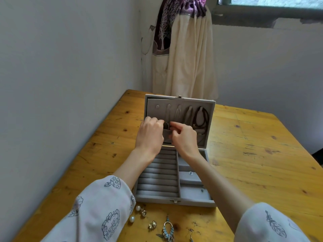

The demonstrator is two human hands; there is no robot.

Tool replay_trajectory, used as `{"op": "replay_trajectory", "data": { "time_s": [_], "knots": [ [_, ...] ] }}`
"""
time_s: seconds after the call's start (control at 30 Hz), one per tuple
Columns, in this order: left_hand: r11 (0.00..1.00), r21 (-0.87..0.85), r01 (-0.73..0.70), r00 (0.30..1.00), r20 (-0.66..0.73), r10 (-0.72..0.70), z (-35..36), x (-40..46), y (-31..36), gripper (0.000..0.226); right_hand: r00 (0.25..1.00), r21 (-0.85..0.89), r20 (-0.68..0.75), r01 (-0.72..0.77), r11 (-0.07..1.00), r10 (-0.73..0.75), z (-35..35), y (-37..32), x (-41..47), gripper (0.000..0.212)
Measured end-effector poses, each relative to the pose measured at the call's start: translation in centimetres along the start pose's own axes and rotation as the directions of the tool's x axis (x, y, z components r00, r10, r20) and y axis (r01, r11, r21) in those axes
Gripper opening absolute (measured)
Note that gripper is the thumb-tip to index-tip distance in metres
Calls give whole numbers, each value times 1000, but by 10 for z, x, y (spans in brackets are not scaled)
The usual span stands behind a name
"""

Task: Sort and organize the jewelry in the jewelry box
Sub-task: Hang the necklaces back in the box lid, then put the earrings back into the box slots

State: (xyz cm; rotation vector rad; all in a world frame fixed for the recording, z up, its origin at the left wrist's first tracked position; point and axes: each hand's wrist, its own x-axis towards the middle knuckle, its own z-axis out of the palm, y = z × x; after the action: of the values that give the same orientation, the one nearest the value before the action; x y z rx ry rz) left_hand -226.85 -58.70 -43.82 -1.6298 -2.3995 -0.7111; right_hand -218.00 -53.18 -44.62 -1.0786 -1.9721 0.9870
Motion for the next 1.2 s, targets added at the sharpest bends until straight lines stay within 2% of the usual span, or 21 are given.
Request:
{"op": "replay_trajectory", "data": {
  "time_s": [0.17,0.4,0.5,0.6,0.77,0.9,1.2],
  "knots": [
    [998,63,-25,999,-22,26,-2,-12,-4,39,999,-128,24,38,991,-35,-5,1,-8,34],
    [983,167,-73,992,116,54,-8,-29,-2,48,977,-361,206,118,925,-44,-7,-6,-17,42],
    [974,210,-90,982,181,52,-13,-30,-1,57,969,-469,245,148,871,-32,-8,-10,-16,45],
    [967,229,-110,977,206,62,-15,-31,-3,56,961,-537,272,188,822,-43,-8,-9,-15,45],
    [969,224,-108,975,216,59,-15,-33,-4,54,971,-493,227,184,850,-78,-9,-7,-19,44],
    [976,182,-120,955,290,63,-15,-40,-6,56,958,-436,263,223,872,-113,-12,0,-34,42],
    [981,-193,-16,940,331,80,-41,-129,-3,39,956,-295,213,258,920,-199,-40,6,-129,33]
  ]
}}
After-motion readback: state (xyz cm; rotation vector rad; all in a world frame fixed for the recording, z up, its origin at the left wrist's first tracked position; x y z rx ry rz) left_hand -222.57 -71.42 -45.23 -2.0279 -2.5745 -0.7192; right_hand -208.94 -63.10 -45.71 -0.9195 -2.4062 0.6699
